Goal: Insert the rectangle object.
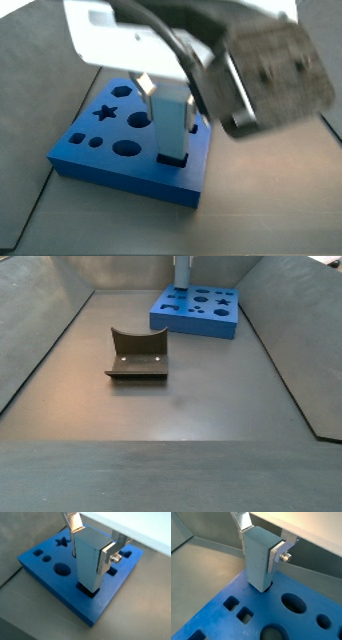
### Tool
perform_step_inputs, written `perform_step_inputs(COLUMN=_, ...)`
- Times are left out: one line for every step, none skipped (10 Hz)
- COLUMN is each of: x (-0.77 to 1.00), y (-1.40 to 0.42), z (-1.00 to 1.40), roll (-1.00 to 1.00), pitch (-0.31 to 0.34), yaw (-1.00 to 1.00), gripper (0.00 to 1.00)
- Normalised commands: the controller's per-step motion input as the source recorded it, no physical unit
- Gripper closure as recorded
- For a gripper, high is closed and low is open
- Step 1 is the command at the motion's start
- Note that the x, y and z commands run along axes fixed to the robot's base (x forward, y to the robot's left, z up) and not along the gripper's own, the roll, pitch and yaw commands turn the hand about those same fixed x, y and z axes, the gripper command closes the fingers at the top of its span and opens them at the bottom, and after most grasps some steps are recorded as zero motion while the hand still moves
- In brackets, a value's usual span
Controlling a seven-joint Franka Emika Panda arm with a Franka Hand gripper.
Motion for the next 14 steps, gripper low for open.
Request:
perform_step_inputs(x=0.39, y=-0.36, z=-0.19, roll=0.27, pitch=0.153, yaw=0.07, gripper=1.0)
perform_step_inputs(x=0.34, y=-0.21, z=-0.18, roll=0.32, pitch=0.159, yaw=0.07, gripper=1.0)
perform_step_inputs(x=0.0, y=0.0, z=-0.35, roll=0.21, pitch=0.049, yaw=0.16, gripper=1.0)
perform_step_inputs(x=-0.15, y=0.11, z=-0.44, roll=0.16, pitch=0.0, yaw=0.21, gripper=1.0)
perform_step_inputs(x=-0.17, y=0.18, z=-0.49, roll=0.0, pitch=0.0, yaw=0.11, gripper=1.0)
perform_step_inputs(x=-0.21, y=0.17, z=-0.47, roll=0.0, pitch=0.0, yaw=0.0, gripper=1.0)
perform_step_inputs(x=-0.08, y=0.01, z=-0.53, roll=-0.03, pitch=0.0, yaw=0.03, gripper=1.0)
perform_step_inputs(x=-0.02, y=0.0, z=-0.57, roll=-0.03, pitch=0.0, yaw=0.11, gripper=1.0)
perform_step_inputs(x=-0.04, y=-0.01, z=-0.54, roll=-0.09, pitch=0.024, yaw=0.15, gripper=1.0)
perform_step_inputs(x=-0.1, y=0.0, z=-0.5, roll=-0.08, pitch=0.02, yaw=0.16, gripper=1.0)
perform_step_inputs(x=-0.25, y=0.0, z=-0.5, roll=-0.1, pitch=0.039, yaw=0.19, gripper=1.0)
perform_step_inputs(x=-0.23, y=0.0, z=-0.59, roll=-0.09, pitch=0.074, yaw=0.12, gripper=1.0)
perform_step_inputs(x=-0.02, y=0.0, z=-0.64, roll=-0.11, pitch=0.069, yaw=0.0, gripper=1.0)
perform_step_inputs(x=0.04, y=-0.04, z=-0.74, roll=-0.1, pitch=0.036, yaw=0.0, gripper=1.0)
